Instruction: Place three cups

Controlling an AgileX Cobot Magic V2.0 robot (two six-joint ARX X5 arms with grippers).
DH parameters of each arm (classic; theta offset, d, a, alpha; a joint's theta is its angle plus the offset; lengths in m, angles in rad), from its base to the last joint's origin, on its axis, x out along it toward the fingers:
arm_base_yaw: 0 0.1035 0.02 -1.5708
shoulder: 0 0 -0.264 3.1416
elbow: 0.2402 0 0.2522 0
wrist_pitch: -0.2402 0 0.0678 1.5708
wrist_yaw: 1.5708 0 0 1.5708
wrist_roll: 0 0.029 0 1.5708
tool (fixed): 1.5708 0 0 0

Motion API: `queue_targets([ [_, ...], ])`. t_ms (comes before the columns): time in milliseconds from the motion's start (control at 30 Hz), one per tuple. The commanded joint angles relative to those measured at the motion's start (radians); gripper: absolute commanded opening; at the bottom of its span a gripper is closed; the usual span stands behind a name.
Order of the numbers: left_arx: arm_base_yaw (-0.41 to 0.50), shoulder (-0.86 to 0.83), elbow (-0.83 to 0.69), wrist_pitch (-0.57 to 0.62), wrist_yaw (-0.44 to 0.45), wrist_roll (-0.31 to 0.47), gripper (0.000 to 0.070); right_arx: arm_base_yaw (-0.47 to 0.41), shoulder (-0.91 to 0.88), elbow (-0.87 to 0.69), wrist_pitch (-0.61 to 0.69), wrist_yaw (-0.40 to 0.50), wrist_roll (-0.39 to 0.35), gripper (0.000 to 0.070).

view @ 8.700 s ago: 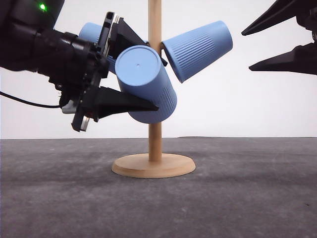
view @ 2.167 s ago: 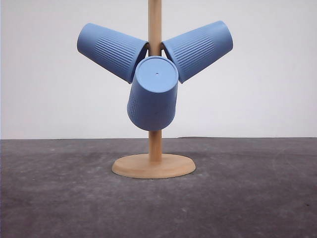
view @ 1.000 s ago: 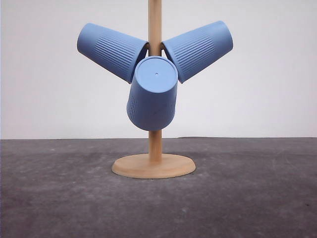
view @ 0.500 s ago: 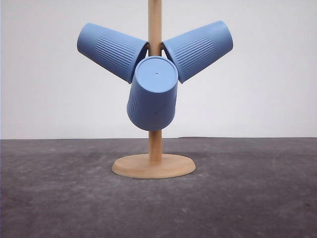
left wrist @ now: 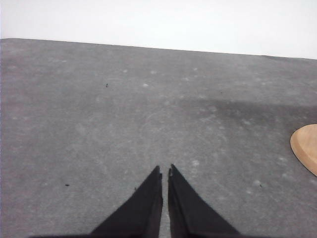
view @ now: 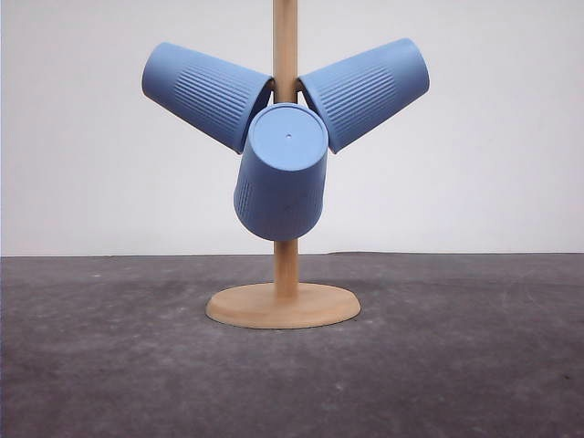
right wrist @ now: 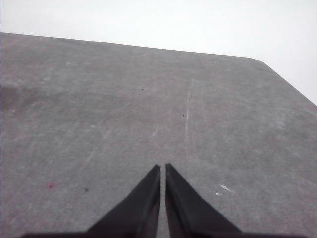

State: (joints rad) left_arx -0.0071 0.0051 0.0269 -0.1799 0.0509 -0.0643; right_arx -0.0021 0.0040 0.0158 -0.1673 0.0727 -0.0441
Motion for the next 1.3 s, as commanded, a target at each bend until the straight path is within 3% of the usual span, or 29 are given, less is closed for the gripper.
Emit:
queue_targets([
  [0, 0.0, -0.002, -0.014, -0.006, 0.001, 0.0, 0.0, -0.001, 0.0, -0.003, 0.01, 0.0, 0.007, 0.0016],
  [1267, 0.0, -0.002, -0.014, -0.006, 0.001, 0.0, 0.0, -0.001, 0.0, -0.003, 0.01, 0.0, 0.007, 0.0016],
])
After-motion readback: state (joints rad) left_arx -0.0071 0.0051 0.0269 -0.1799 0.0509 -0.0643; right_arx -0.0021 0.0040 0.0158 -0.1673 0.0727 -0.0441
